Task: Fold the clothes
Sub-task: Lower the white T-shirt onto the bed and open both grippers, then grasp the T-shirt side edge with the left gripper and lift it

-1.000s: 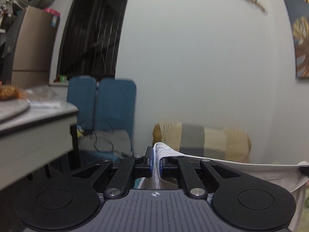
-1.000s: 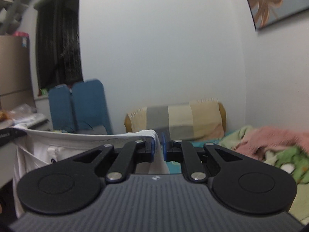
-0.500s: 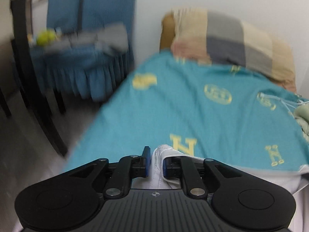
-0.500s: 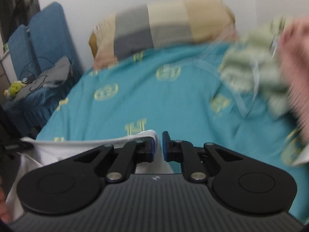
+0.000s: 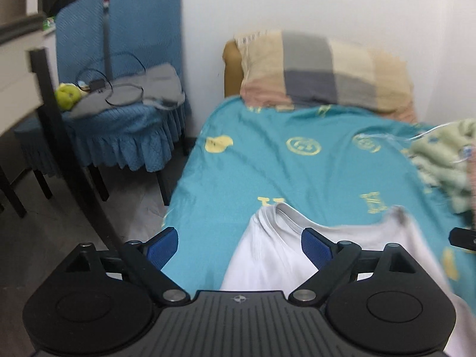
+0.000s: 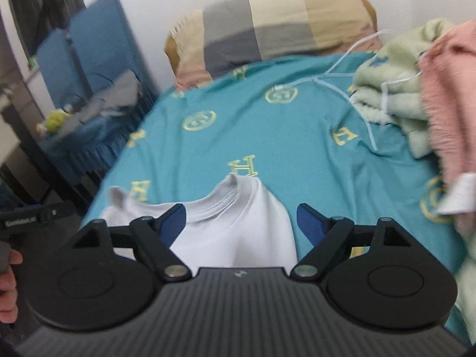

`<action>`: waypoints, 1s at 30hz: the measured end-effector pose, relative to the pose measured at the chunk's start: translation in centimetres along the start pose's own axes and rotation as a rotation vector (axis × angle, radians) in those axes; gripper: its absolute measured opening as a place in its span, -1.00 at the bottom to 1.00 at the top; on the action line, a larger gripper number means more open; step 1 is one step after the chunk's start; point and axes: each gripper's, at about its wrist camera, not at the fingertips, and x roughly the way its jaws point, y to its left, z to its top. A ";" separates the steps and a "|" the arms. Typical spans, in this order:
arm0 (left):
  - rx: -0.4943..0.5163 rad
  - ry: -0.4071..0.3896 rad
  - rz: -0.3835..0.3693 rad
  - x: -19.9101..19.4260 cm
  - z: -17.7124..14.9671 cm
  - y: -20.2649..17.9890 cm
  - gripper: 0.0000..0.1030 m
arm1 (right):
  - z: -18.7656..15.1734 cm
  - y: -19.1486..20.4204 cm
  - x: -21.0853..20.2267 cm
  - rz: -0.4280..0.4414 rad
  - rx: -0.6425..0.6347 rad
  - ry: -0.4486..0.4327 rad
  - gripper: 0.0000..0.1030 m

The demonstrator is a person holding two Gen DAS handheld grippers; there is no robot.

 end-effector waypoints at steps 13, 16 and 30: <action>0.083 -0.103 -0.073 -24.3 -14.7 -1.5 0.79 | -12.3 2.7 -24.3 0.068 -0.023 -0.133 0.61; 0.056 -0.071 -0.098 -26.0 -17.5 -1.5 0.79 | -15.4 2.5 -27.2 0.074 -0.029 -0.153 0.61; 0.294 -0.049 -0.069 -21.6 -20.8 -5.2 0.52 | -18.0 1.3 -26.4 0.085 0.032 -0.106 0.61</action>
